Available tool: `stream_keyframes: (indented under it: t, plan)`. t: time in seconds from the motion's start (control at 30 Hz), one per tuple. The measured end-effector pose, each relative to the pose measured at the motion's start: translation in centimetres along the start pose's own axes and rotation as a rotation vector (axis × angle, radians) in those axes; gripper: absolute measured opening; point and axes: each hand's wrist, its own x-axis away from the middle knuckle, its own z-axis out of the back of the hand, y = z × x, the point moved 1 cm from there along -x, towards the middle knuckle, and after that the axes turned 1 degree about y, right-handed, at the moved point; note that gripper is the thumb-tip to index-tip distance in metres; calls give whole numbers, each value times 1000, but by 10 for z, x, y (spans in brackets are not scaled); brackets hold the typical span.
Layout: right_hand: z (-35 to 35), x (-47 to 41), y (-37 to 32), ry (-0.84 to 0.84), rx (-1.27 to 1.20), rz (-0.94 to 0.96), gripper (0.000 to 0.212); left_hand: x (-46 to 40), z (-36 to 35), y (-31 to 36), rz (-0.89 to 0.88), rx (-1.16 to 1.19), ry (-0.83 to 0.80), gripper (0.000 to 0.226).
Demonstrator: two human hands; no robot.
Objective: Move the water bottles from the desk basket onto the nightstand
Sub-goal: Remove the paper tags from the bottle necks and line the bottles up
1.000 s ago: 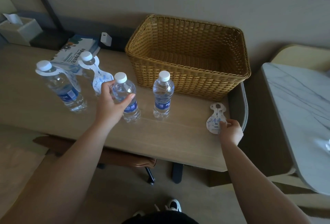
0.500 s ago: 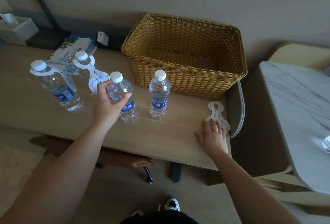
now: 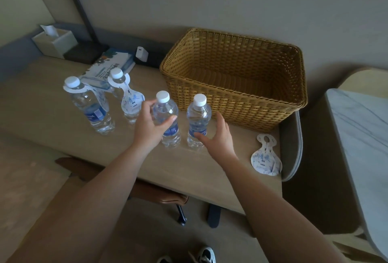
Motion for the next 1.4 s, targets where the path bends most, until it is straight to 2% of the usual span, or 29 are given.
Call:
stream_keyframes:
  t: [0.13, 0.23, 0.47, 0.77, 0.87, 0.97, 1.17, 1.3, 1.4]
  plan:
    - [-9, -16, -14, 3, -103, 46, 64, -8, -13, 9, 19, 4, -22, 61]
    - [-4, -15, -6, 61, -75, 56, 57, -12, -25, 16, 36, -1, -46, 62]
    - [32, -22, 17, 252, -8, 12, 56, -18, -60, 41, 4, 28, -144, 64]
    - [43, -22, 31, 224, -41, 18, 76, -8, -74, 51, -29, 66, -180, 65]
    - [44, -4, 32, 380, 0, 83, 72, 1, -67, 48, -14, 34, -215, 86]
    - [39, 15, 21, 490, 28, 227, 61, 9, -52, 42, -14, -42, -159, 87]
    - [10, 36, -32, 353, 44, 436, 40, 22, -1, 36, -122, -144, 65, 69]
    - [-22, 33, -68, 225, 14, 465, 34, 18, 42, 26, -205, -167, 229, 56]
    - [-54, 17, -93, 124, 42, 462, 35, 5, 72, 11, -172, -182, 273, 54]
